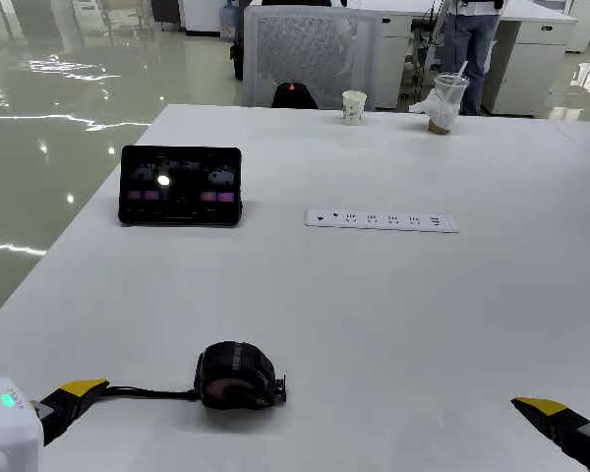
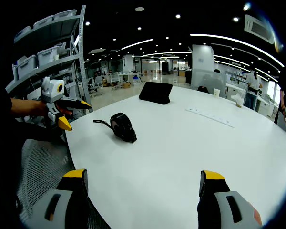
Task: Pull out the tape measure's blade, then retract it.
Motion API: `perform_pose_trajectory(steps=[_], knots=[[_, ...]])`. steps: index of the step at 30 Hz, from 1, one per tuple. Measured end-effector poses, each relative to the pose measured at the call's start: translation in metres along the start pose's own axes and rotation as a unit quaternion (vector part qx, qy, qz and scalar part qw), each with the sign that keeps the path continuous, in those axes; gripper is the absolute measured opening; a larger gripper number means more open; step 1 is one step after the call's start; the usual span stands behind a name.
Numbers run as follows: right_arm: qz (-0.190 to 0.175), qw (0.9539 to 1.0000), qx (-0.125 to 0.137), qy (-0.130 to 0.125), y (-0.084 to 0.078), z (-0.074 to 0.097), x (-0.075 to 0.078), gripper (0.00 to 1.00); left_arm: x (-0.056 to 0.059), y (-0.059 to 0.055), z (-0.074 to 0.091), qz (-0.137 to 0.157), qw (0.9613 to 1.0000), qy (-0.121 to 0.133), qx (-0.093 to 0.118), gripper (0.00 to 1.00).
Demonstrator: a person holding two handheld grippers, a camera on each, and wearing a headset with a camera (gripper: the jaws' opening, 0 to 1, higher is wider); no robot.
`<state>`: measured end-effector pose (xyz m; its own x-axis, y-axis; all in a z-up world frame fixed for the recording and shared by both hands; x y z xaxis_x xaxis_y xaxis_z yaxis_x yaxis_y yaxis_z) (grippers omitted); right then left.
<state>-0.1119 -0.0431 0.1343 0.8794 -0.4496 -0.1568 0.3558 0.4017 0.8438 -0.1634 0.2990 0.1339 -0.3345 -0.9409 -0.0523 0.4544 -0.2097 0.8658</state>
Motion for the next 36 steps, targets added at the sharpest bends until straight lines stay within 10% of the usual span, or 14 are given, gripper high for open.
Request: perform_pose_trajectory(steps=[36], knots=[[0.013, 0.9999, -0.011, 0.000, 0.0007, -0.0007, 0.0026, 0.99, -0.0028, -0.0011, 0.0001, -0.008, 1.0000, 0.002, -0.002, 0.99]])
Point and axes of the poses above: the centre of the closed fingertips' face, and the gripper's own axes: z roughly backward along the fingers, x roughly to its right, y roughly out of its top, the point moved 8 cm from there along z, roughly backward along the fingers, and after that the axes turned 11 degrees about y, right-handed, at the moved point
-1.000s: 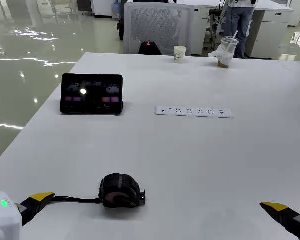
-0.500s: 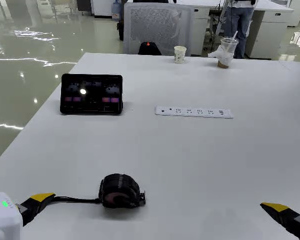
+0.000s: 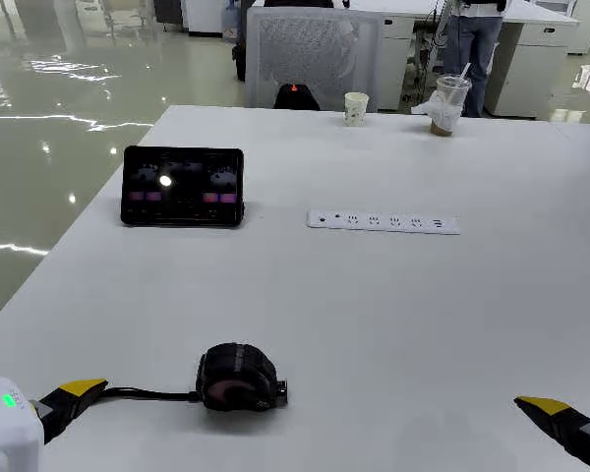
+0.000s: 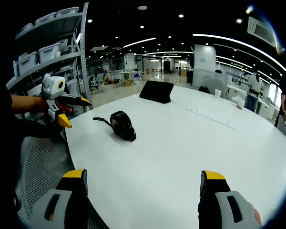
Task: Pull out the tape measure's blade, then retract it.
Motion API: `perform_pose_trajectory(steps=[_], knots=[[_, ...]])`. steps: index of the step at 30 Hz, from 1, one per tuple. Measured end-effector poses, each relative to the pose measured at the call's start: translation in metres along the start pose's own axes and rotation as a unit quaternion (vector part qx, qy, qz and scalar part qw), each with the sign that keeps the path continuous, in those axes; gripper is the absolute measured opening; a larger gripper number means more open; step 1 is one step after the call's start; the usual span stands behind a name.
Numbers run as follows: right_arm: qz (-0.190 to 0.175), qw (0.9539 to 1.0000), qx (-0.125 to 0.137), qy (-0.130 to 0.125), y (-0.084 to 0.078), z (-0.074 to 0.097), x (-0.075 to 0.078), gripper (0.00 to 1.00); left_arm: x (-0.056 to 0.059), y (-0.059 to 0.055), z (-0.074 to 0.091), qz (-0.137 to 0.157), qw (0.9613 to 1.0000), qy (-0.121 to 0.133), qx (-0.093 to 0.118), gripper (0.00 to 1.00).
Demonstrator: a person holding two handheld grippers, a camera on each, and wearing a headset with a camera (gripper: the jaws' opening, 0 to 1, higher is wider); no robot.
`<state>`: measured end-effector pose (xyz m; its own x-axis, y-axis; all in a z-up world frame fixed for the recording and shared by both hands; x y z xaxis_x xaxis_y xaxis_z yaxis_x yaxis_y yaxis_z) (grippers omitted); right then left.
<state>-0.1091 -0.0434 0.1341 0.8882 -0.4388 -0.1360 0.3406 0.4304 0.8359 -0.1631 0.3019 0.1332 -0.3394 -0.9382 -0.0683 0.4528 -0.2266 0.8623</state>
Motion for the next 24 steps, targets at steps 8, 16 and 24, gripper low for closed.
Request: perform_pose_trajectory(steps=[8, 16, 24], knots=[[0.002, 0.9999, -0.010, 0.000, -0.002, -0.003, 0.002, 0.97, -0.001, -0.001, -0.002, -0.002, 1.0000, 0.000, -0.005, 0.99], [0.016, 0.9996, -0.021, 0.005, -0.002, -0.008, 0.006, 0.96, -0.004, 0.000, -0.006, -0.004, 0.9999, 0.000, -0.012, 0.99], [0.023, 0.9988, -0.039, 0.017, 0.000, -0.018, 0.012, 0.92, -0.008, 0.002, -0.012, -0.015, 0.9997, -0.006, -0.020, 0.99]])
Point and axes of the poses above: the centre of the closed fingertips' face, and the gripper's own axes: z roughly backward along the fingers, x roughly to its right, y roughly out of its top, the point moved 8 cm from there along z, roughly backward along the fingers, and after that the axes turned 11 degrees about y, right-handed, at the moved point
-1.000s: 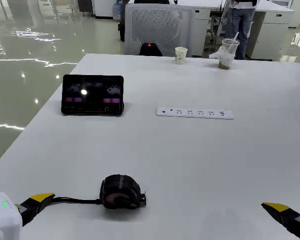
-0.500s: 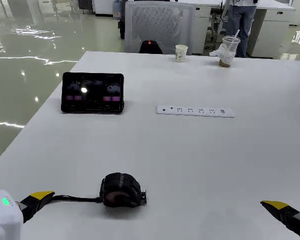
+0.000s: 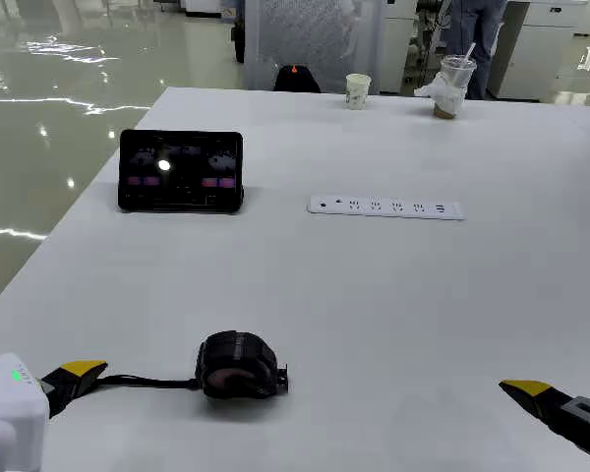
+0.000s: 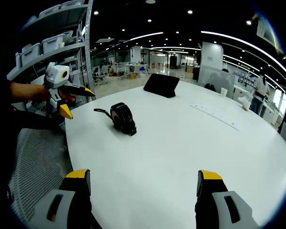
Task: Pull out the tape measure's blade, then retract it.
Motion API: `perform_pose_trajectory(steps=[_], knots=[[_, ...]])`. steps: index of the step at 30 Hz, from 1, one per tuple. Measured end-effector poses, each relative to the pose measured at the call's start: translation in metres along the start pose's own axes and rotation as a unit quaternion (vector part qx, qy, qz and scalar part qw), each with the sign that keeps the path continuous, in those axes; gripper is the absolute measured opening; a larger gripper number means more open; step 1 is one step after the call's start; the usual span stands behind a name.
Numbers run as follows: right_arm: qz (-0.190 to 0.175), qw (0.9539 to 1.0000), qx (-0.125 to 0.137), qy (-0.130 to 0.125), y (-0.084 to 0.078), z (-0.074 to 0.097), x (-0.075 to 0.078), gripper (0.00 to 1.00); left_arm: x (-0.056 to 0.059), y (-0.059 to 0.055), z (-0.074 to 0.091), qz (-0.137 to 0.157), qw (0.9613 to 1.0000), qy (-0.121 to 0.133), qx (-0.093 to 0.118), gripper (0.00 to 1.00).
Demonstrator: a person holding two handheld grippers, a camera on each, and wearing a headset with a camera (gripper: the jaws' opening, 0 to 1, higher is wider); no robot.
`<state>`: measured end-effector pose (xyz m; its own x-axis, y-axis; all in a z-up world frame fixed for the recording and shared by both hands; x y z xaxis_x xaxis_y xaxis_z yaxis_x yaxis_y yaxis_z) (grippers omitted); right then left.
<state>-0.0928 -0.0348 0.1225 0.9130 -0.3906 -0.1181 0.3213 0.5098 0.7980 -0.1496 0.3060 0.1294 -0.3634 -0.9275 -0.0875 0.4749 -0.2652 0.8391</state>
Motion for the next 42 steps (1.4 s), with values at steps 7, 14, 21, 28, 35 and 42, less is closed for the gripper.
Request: perform_pose_trajectory(steps=[7, 14, 21, 28, 35, 42], knots=[[0.015, 0.9997, -0.010, 0.014, 0.005, -0.007, 0.008, 0.85, -0.005, 0.002, -0.007, -0.014, 0.9998, -0.007, -0.007, 0.99], [0.045, 0.9984, -0.015, 0.031, 0.012, -0.016, 0.017, 0.77, -0.013, 0.004, -0.018, -0.038, 0.9989, -0.018, -0.019, 0.95], [0.074, 0.9957, -0.019, 0.052, 0.022, -0.029, 0.028, 0.69, -0.021, 0.008, -0.029, -0.061, 0.9971, -0.036, -0.029, 0.87], [0.100, 0.9926, -0.021, 0.065, 0.032, -0.044, 0.040, 0.66, -0.026, 0.013, -0.039, -0.083, 0.9946, -0.051, -0.035, 0.80], [0.128, 0.9877, -0.035, 0.083, 0.039, -0.060, 0.048, 0.59, -0.032, 0.013, -0.049, -0.101, 0.9916, -0.066, -0.047, 0.73], [0.145, 0.9836, -0.041, 0.100, 0.045, -0.075, 0.054, 0.55, -0.037, 0.014, -0.061, -0.122, 0.9879, -0.076, -0.058, 0.65]])
Point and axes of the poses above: the centre of the closed fingertips' face, and the gripper's own axes: z roughly backward along the fingers, x roughly to its right, y roughly out of its top, the point moved 8 cm from there along z, roughly backward along the fingers, and after that the axes turned 11 degrees about y, right-handed, at the moved point
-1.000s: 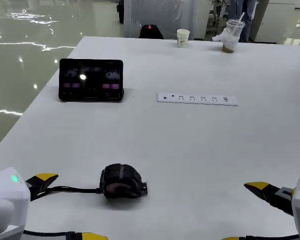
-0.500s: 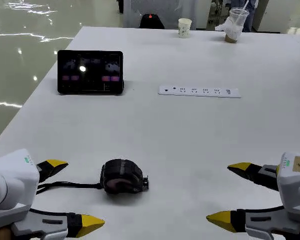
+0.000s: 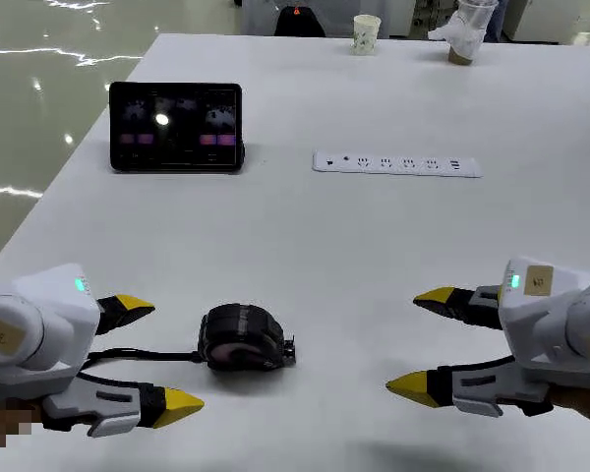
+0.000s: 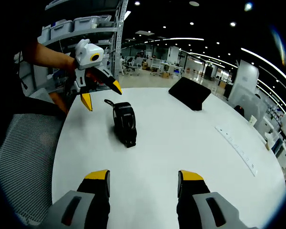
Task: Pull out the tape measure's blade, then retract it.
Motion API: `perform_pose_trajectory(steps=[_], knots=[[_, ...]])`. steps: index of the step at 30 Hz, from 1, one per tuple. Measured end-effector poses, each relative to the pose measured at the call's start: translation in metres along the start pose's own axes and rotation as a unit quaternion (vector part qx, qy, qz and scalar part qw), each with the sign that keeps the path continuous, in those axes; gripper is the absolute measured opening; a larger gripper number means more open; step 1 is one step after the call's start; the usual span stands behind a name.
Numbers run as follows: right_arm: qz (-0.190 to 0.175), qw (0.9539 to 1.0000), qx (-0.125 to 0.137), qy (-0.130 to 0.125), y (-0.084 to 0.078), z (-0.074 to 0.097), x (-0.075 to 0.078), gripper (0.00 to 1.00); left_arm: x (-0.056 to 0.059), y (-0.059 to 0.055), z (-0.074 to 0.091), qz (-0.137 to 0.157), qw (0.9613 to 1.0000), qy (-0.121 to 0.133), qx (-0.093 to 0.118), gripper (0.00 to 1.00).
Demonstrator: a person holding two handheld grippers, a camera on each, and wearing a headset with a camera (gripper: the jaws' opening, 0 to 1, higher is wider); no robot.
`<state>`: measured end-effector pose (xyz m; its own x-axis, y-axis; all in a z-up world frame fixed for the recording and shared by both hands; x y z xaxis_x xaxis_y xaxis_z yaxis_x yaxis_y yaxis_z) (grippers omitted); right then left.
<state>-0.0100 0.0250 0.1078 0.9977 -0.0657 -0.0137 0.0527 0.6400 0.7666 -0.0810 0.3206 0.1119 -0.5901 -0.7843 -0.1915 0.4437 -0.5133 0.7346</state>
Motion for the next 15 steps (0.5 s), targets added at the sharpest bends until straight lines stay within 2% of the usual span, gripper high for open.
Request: perform_pose_trajectory(steps=[15], knots=[[0.054, 0.9970, -0.017, 0.052, 0.013, -0.033, 0.015, 0.45, -0.011, 0.007, -0.022, -0.049, 0.9979, -0.042, -0.008, 0.48]])
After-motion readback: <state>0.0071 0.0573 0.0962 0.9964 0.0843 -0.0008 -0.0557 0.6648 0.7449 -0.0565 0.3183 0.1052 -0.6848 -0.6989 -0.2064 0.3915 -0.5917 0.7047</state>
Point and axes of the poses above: the centre of the closed fingertips' face, and the gripper's own axes: z roughly backward along the fingers, x roughly to its right, y roughly out of its top, the point moved 8 cm from there along z, roughly backward along the fingers, and after that the axes turned 11 degrees about y, right-handed, at the moved point
